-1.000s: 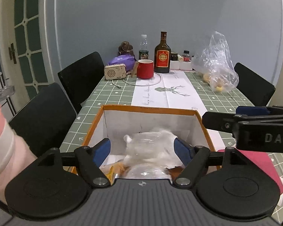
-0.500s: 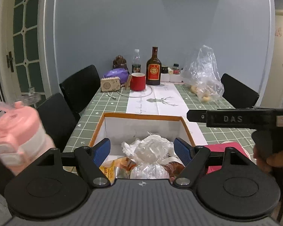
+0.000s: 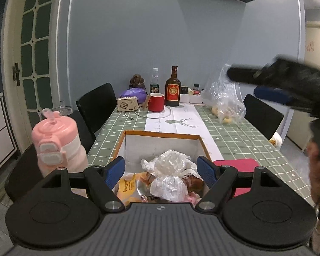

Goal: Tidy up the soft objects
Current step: 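Move both tools back to the table beside the beige round pouch, then grasp the thin clear plastic glove with the right tool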

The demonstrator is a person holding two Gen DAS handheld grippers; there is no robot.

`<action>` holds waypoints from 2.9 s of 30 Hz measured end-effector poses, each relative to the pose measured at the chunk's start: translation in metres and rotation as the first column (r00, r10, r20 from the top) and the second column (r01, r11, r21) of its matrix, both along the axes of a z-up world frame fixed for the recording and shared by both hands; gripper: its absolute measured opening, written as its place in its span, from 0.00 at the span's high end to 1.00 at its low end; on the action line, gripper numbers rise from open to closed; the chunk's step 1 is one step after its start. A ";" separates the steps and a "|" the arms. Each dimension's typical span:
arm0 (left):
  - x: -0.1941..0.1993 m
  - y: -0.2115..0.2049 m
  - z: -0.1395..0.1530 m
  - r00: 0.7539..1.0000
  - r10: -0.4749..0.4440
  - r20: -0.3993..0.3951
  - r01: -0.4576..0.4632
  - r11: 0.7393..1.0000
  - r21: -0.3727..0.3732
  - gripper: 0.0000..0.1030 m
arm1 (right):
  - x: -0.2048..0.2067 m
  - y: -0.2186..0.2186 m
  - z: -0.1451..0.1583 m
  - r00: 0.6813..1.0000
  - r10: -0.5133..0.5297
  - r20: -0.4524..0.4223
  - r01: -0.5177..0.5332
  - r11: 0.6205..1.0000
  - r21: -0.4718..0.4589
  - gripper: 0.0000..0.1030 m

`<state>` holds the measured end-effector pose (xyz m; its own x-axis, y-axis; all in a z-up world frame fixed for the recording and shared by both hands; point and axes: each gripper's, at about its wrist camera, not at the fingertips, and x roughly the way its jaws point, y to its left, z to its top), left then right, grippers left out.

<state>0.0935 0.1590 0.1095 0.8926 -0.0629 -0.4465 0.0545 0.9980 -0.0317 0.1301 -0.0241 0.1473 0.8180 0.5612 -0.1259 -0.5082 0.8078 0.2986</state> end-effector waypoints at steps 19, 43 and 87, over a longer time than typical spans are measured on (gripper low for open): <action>-0.053 -0.069 0.014 0.994 -0.085 0.068 0.083 0.996 0.023 0.13 | -0.045 -0.096 -0.042 0.979 -0.200 -0.047 0.194 0.975 -0.111 0.11; -0.020 -0.218 -0.090 0.983 -0.179 -0.049 0.177 0.983 -0.043 0.08 | 0.029 -0.220 -0.197 0.852 -0.387 -0.352 0.287 0.908 -0.305 0.03; -0.018 -0.240 -0.106 0.987 -0.120 -0.104 0.110 0.989 -0.097 0.08 | 0.026 -0.216 -0.215 0.873 -0.420 -0.249 0.325 0.880 -0.347 0.97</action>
